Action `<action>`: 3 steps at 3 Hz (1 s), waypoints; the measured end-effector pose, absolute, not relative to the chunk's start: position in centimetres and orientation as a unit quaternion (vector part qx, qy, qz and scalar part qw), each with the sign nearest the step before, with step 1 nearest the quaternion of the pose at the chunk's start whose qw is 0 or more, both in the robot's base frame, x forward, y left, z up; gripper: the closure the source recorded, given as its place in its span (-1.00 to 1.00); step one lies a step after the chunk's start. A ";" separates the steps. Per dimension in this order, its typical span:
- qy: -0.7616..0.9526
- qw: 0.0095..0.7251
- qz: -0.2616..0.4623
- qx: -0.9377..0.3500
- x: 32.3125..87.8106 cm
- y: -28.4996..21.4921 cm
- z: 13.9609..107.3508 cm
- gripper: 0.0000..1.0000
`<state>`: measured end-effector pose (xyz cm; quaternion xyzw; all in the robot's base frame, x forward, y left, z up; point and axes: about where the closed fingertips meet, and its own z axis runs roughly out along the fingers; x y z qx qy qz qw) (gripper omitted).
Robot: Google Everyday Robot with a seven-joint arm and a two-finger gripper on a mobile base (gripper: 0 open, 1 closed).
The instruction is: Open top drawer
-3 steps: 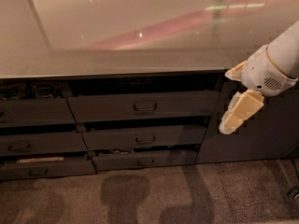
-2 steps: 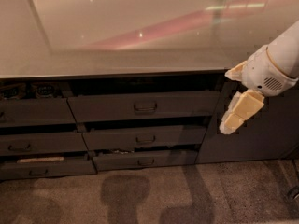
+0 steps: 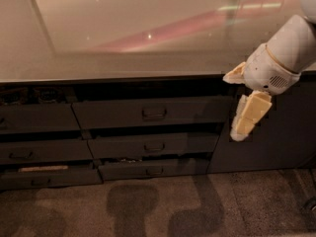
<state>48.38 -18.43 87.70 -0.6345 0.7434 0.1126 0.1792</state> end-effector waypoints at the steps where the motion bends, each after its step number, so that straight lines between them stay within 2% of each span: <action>1: 0.676 0.088 0.136 -0.719 46.2 -16.8 86.7 -1.00; 2: 0.676 0.088 0.136 -0.719 46.2 -16.8 86.7 -1.00; 3: 0.679 0.116 0.106 -0.717 46.2 -16.7 86.7 -1.00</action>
Offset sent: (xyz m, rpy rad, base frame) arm -0.0117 0.0150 -0.0085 -0.0767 0.0832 0.1935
